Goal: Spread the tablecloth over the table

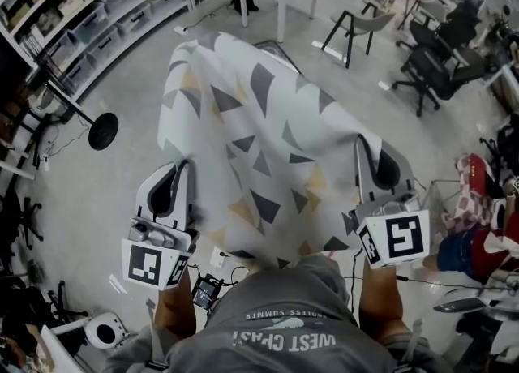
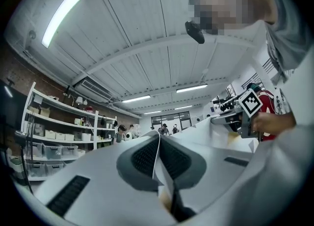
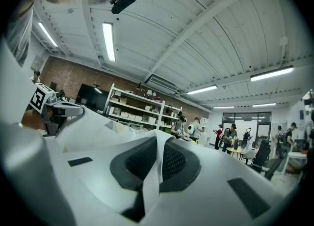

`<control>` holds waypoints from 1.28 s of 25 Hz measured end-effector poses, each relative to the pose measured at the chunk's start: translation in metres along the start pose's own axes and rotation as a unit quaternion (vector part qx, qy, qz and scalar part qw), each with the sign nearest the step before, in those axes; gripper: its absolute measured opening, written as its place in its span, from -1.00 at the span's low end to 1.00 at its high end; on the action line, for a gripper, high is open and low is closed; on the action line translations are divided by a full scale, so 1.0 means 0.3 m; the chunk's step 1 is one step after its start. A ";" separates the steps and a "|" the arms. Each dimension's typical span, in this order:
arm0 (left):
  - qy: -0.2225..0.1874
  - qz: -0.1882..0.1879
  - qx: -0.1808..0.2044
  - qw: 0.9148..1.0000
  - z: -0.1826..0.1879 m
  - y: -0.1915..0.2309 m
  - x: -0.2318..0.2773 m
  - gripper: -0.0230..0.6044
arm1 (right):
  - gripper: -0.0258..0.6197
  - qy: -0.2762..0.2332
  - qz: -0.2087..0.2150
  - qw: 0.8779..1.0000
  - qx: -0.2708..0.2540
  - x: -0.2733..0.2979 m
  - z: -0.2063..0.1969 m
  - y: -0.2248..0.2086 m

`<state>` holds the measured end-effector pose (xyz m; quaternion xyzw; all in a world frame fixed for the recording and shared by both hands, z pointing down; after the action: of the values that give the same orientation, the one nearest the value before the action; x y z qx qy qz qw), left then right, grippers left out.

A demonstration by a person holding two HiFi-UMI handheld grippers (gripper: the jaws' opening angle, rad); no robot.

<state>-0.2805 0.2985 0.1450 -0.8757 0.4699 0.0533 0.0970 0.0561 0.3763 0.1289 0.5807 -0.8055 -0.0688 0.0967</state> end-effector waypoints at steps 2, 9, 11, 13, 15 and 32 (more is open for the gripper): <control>0.003 0.000 -0.002 1.000 -0.008 -0.006 0.020 -0.93 | -0.89 0.003 -0.002 1.000 0.000 0.007 -0.007 -0.014; 0.018 0.010 0.004 1.000 -0.068 -0.086 0.129 -0.93 | -0.89 0.004 0.012 1.000 0.012 0.064 -0.103 -0.132; 0.024 0.015 0.006 1.000 -0.076 -0.109 0.169 -0.93 | -0.89 0.002 0.020 1.000 0.015 0.088 -0.120 -0.181; 0.029 0.021 0.011 0.999 -0.082 -0.135 0.213 -0.93 | -0.89 -0.001 0.028 0.999 0.019 0.111 -0.138 -0.235; 0.032 0.032 0.014 0.999 -0.088 -0.159 0.257 -0.93 | -0.89 -0.003 0.037 0.999 0.021 0.136 -0.155 -0.293; 0.043 0.121 0.034 0.991 -0.113 -0.280 0.505 -0.93 | -0.89 -0.035 0.112 0.993 0.022 0.351 -0.213 -0.644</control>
<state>-0.1267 0.2131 0.1603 -0.8101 0.5776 0.0105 0.0996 0.2170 0.2154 0.1557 0.4857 -0.8697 -0.0603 0.0632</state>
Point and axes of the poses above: the fingertips, and each gripper's own axes: x forward along the fingers, y to its left, z out of its top, the point moved 9 cm from there along -x, backward along the fingers, and after that the axes turned 12 degrees about z, right-handed, at the moved point
